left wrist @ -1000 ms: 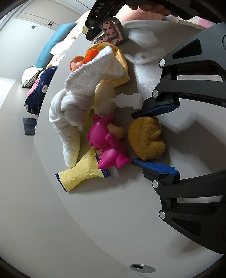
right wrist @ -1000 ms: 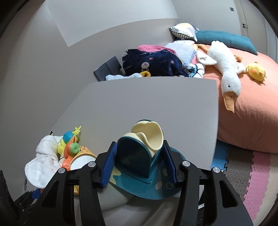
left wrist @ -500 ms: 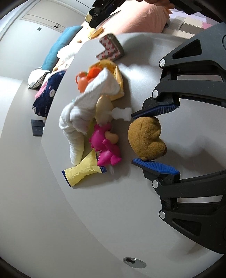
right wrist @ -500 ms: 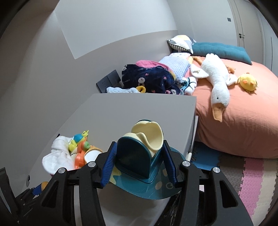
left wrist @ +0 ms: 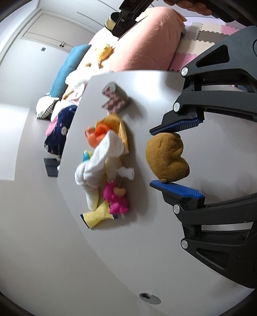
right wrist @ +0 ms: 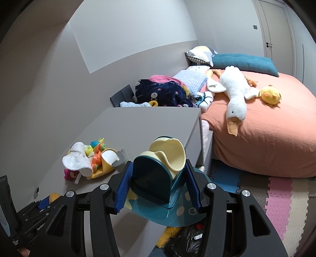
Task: Collect trash
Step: 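Carry the brown plush and teal cup over the trash bin with both tools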
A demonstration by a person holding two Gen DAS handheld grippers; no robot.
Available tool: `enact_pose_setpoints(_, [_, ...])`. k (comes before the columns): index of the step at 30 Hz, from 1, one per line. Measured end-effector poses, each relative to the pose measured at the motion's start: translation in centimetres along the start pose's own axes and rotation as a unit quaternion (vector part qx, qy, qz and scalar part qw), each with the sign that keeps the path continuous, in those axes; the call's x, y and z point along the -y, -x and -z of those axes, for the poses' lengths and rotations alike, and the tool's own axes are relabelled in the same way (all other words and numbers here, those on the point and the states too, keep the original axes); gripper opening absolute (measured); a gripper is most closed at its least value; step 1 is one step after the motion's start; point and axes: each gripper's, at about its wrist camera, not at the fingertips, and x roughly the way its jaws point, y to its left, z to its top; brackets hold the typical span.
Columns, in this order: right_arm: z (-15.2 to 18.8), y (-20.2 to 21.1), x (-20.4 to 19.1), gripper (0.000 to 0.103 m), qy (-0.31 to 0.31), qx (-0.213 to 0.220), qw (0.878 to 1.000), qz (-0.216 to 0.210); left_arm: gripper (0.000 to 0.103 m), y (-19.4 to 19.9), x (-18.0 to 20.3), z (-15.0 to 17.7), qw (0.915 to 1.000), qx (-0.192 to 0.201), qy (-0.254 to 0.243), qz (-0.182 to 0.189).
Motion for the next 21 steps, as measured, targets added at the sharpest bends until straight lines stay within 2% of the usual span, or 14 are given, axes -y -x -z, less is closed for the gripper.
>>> enact_pose_setpoints(13, [3.1, 5.2, 1.6, 0.053, 0.001, 0.015, 1.0, 0.017, 0.046, 2.7, 5.0, 1.1, 0.998, 0.019, -0.051, 0.033])
enact_pose_setpoints(21, [4.9, 7.5, 3.7, 0.053, -0.013, 0.02, 0.999, 0.032, 0.046, 3.4, 7.8, 2.0, 0.9951, 0.018, -0.082, 0.053])
